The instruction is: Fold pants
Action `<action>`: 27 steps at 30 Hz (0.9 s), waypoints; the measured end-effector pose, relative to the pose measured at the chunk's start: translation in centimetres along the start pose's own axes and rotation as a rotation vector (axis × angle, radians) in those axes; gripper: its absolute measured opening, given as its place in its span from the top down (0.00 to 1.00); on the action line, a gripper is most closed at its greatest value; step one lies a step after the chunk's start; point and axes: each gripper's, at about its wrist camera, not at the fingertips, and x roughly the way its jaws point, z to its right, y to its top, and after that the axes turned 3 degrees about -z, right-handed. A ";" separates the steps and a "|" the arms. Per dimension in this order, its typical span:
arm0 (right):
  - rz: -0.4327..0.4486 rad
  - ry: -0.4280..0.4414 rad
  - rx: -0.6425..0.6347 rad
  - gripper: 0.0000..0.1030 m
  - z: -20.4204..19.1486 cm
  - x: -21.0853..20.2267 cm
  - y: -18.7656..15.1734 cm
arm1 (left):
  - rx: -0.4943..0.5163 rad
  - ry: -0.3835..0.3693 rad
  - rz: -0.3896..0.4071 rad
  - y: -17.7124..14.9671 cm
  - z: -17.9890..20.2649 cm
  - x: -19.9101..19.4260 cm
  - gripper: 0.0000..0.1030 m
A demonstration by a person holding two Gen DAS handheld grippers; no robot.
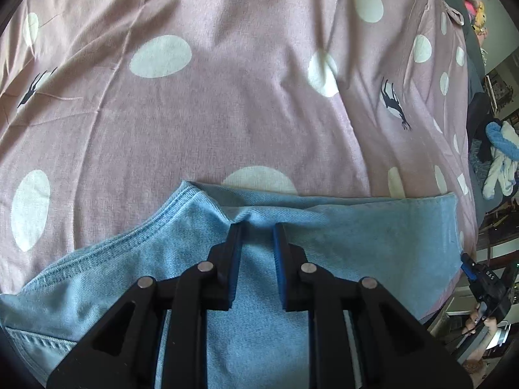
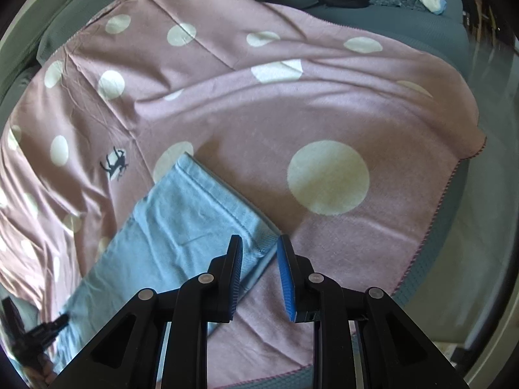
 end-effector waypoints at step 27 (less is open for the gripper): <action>0.009 0.041 0.048 0.76 1.1 -1.3 0.8 | 0.015 0.013 0.005 -0.2 0.2 0.2 0.80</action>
